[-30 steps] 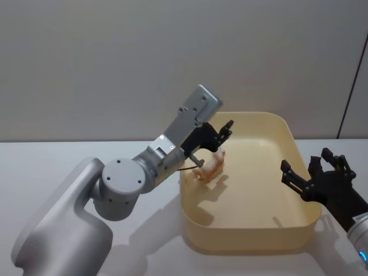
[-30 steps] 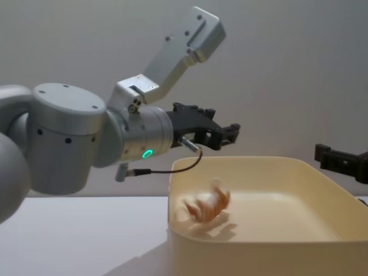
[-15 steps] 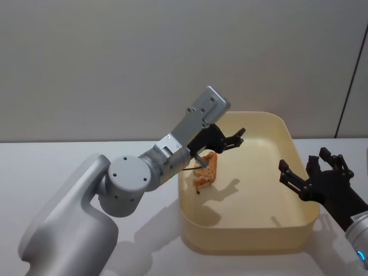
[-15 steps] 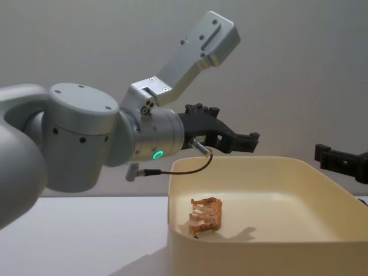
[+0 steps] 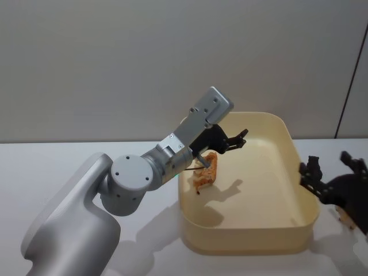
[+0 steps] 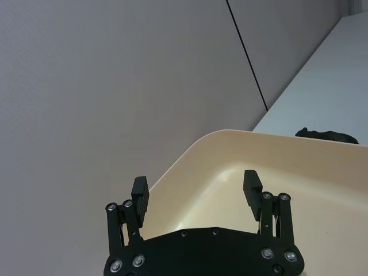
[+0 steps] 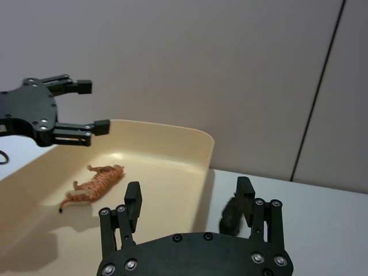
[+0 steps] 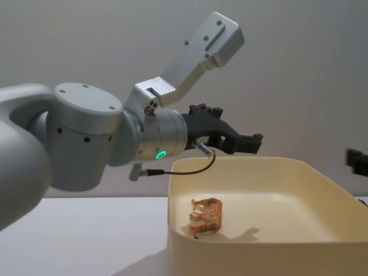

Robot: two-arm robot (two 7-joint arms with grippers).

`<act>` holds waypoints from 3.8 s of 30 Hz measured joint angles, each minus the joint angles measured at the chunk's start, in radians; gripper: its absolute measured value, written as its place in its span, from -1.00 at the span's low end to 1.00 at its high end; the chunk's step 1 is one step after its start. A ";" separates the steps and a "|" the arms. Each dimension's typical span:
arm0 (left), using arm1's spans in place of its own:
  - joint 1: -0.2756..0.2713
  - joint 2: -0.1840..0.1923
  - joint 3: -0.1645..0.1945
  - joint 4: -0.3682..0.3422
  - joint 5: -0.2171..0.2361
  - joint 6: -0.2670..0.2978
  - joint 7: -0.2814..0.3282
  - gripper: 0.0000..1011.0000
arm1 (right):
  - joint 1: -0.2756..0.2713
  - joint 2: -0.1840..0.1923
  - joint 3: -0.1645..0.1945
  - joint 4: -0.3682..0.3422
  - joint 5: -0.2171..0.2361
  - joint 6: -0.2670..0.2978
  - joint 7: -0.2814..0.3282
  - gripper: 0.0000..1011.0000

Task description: Pick up the toy alternately with two hands and place it into the central storage box.

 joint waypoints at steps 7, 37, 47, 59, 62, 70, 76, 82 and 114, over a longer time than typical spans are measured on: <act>-0.001 -0.001 0.001 0.003 0.001 -0.001 -0.002 0.98 | -0.064 0.053 0.042 -0.034 0.044 0.024 -0.041 0.98; -0.003 -0.003 0.001 0.006 0.002 -0.002 -0.004 0.98 | -0.122 0.090 0.100 0.062 0.091 0.069 -0.093 0.98; -0.003 -0.003 0.001 0.006 0.002 -0.002 -0.003 0.98 | -0.018 0.031 0.063 0.169 0.045 0.073 -0.027 0.98; -0.003 -0.003 0.001 0.006 0.002 -0.002 -0.003 0.98 | 0.043 -0.005 0.040 0.234 0.018 0.075 0.008 0.84; -0.003 -0.003 0.001 0.006 0.002 -0.002 -0.003 0.98 | 0.051 -0.010 0.037 0.244 0.014 0.076 0.014 0.70; -0.003 -0.003 0.001 0.006 0.002 -0.002 -0.003 0.98 | 0.066 -0.018 0.032 0.260 0.007 0.077 0.022 0.24; -0.003 -0.003 0.001 0.006 0.002 -0.002 -0.003 0.98 | 0.071 -0.021 0.030 0.265 0.004 0.076 0.025 -0.16; -0.003 -0.003 0.001 0.006 0.002 -0.002 -0.003 0.98 | 0.065 -0.022 0.030 0.262 0.000 0.062 0.016 -0.29; -0.003 -0.003 0.001 0.006 0.002 -0.002 -0.003 0.98 | 0.227 -0.113 0.006 0.185 -0.047 0.000 0.069 -0.29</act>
